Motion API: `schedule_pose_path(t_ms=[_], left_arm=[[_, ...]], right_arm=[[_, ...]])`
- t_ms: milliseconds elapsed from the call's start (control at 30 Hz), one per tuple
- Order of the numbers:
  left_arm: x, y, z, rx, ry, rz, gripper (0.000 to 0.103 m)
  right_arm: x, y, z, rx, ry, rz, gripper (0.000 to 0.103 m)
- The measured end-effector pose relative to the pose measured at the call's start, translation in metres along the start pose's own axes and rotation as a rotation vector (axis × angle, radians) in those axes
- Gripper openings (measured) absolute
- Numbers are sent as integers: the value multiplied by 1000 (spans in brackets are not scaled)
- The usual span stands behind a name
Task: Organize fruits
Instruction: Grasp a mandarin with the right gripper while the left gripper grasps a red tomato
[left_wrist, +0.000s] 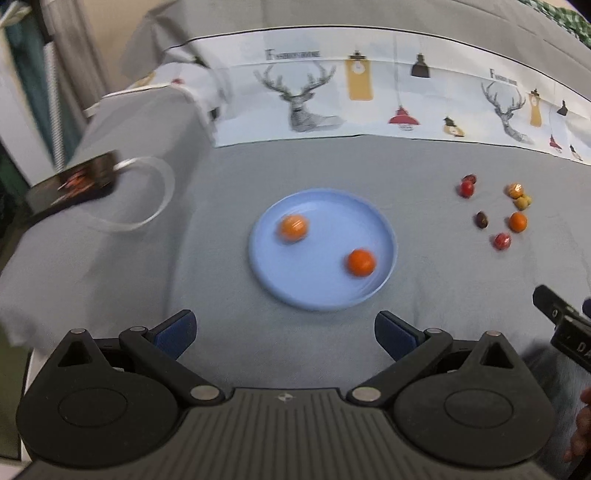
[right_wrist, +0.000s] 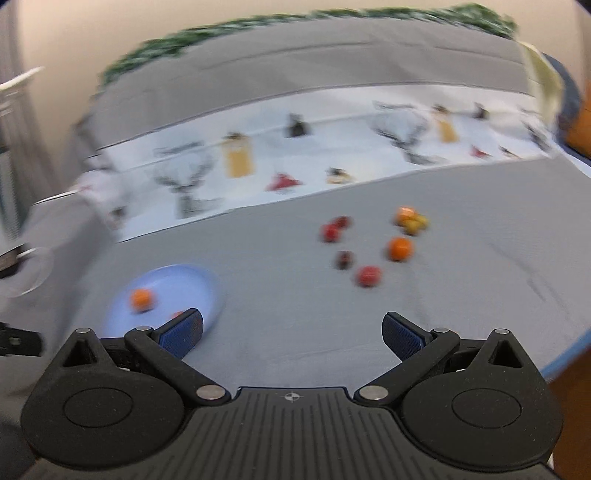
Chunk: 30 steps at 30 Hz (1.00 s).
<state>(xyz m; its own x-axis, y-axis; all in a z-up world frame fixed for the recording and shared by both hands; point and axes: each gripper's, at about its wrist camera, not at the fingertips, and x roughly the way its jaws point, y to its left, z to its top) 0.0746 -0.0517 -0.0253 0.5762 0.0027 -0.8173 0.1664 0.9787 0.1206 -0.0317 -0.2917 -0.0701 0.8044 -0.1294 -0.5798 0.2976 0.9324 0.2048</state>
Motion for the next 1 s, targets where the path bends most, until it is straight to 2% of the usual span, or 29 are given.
schedule_pose_path(t_ms=[200,433,567,633,767,900,1000], left_arm=[[48,-60,56,22,-9,-69,103],[115,-148,109,144,-36,-132,103],[160,-194,133,214,-43,-180,103],[185,-217,143,252,-44,-208,103],[233,-250,156,306,-1,-269,103],[270,-274,169,308,45,-323,103],[288,-291,175,317,80,-320,103]], right_arm=[[67,-50,17,81,0,-162,102],[159,-100,38,79,2,-298,102],[205,-127,48,121,44,-291,102],[224,-132,49,99,70,-295,102],[252,-133,44,30,94,-223,102],[273,-135,45,-45,95,-288,102],[280,-143,46,-25,73,-291,102]])
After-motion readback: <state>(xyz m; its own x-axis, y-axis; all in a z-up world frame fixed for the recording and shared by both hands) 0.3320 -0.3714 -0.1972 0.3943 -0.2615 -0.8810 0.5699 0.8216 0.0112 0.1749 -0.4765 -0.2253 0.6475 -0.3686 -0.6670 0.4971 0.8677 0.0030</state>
